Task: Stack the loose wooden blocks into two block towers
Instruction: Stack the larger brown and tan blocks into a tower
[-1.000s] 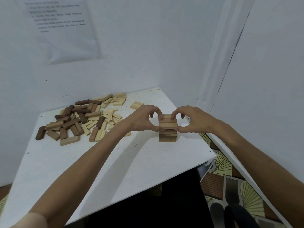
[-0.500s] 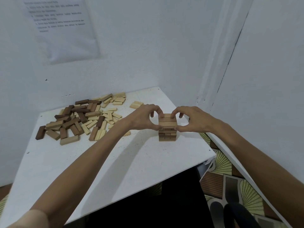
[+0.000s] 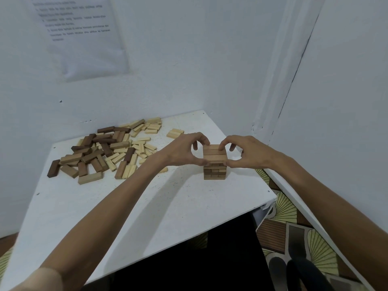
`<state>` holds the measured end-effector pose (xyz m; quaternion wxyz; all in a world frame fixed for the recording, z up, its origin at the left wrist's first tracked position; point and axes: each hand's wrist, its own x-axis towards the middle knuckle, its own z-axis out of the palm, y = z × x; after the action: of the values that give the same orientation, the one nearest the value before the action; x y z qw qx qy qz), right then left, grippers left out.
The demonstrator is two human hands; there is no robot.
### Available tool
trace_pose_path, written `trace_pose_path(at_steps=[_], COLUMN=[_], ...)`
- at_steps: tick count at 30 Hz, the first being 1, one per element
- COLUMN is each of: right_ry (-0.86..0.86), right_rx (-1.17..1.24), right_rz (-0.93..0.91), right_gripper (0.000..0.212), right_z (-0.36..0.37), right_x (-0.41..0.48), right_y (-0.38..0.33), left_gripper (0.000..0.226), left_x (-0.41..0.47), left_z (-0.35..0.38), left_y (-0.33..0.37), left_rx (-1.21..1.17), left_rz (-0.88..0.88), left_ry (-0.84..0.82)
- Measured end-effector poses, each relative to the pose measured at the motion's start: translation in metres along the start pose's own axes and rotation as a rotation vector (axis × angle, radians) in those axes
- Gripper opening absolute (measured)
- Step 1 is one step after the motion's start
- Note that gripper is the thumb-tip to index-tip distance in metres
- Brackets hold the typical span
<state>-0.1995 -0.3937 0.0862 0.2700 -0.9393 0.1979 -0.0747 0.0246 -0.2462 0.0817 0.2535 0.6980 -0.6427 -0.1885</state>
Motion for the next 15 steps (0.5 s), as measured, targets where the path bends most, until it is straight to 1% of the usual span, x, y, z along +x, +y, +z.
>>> trace_pose_path(at_steps=[2, 5, 7, 9, 10, 12, 14, 15], right_ry=[-0.011, -0.01, 0.076, 0.219, 0.284, 0.374, 0.408, 0.421], right_rx=[0.001, 0.04, 0.168, 0.401, 0.518, 0.696, 0.829, 0.887], right_rz=[-0.012, 0.002, 0.058, 0.185, 0.263, 0.37, 0.419, 0.444], right_gripper=[0.04, 0.048, 0.047, 0.041, 0.045, 0.068, 0.088, 0.097], right_z=[0.002, 0.004, 0.009, 0.022, 0.03, 0.051, 0.073, 0.081], right_x=[0.001, 0.001, 0.0, 0.0, -0.001, 0.0, 0.002, 0.002], right_y=[0.002, 0.004, 0.001, -0.002, -0.006, -0.011, -0.019, -0.024], left_gripper=[0.06, 0.077, 0.085, 0.085, 0.086, 0.095, 0.102, 0.098], left_x=[0.0, -0.003, -0.007, -0.011, -0.013, -0.015, -0.016, -0.016], left_z=[0.0, 0.001, 0.004, 0.013, 0.02, 0.037, 0.056, 0.065], left_y=[-0.002, 0.001, 0.005, 0.011, 0.016, 0.027, 0.034, 0.037], left_rx=[0.005, -0.042, -0.199, -0.432, -0.555, -0.739, -0.827, -0.859], left_rz=[-0.004, -0.038, -0.101, -0.2, -0.248, -0.334, -0.393, -0.397], left_ry=[-0.007, 0.03, 0.098, 0.174, 0.236, 0.363, 0.413, 0.433])
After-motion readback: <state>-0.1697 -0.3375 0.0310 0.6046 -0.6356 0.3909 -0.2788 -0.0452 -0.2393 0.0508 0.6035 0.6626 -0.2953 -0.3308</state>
